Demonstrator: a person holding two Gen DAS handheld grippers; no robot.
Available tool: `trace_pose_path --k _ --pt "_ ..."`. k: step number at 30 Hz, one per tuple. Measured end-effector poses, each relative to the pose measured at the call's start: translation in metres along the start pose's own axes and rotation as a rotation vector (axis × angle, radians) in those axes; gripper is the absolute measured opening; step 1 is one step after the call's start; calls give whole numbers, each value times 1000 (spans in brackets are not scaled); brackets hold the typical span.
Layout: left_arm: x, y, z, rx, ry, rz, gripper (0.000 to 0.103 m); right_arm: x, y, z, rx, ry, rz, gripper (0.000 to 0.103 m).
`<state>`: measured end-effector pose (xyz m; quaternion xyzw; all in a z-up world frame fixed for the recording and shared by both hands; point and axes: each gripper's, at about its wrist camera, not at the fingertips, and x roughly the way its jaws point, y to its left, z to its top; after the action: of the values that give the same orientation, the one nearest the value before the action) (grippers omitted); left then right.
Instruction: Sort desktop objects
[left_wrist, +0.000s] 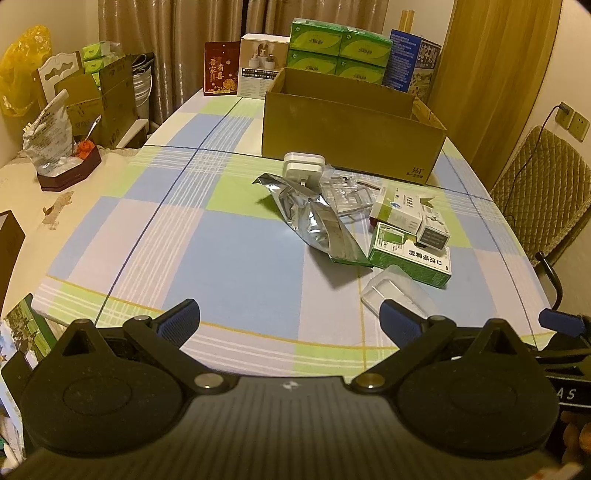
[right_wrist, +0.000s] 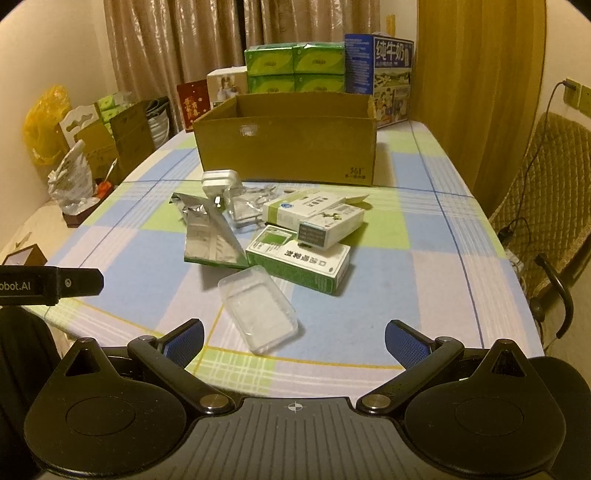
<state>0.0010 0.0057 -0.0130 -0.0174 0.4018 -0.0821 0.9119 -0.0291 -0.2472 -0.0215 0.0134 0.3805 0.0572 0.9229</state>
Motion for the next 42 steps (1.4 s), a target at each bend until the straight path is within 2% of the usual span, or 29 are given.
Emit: trace_pose_path --k 12,15,23,28,32,41,42 --pt "17 14 11 20 24 8 102 32 -3 8 -94 62 80 101" --pt "22 16 15 33 28 10 102 39 -1 10 -147 49 104 101" --pt "44 16 25 88 59 -23 102 67 7 18 -284 78 141 101" --pt "61 18 28 106 92 -46 102 89 13 22 -340 115 168 87" --pt "74 20 30 134 116 -57 102 107 18 23 -377 150 181 83" --pt "102 27 36 145 160 -71 102 142 22 20 -417 237 189 63" --pt "104 27 37 145 164 -73 102 144 21 19 -420 240 189 58"
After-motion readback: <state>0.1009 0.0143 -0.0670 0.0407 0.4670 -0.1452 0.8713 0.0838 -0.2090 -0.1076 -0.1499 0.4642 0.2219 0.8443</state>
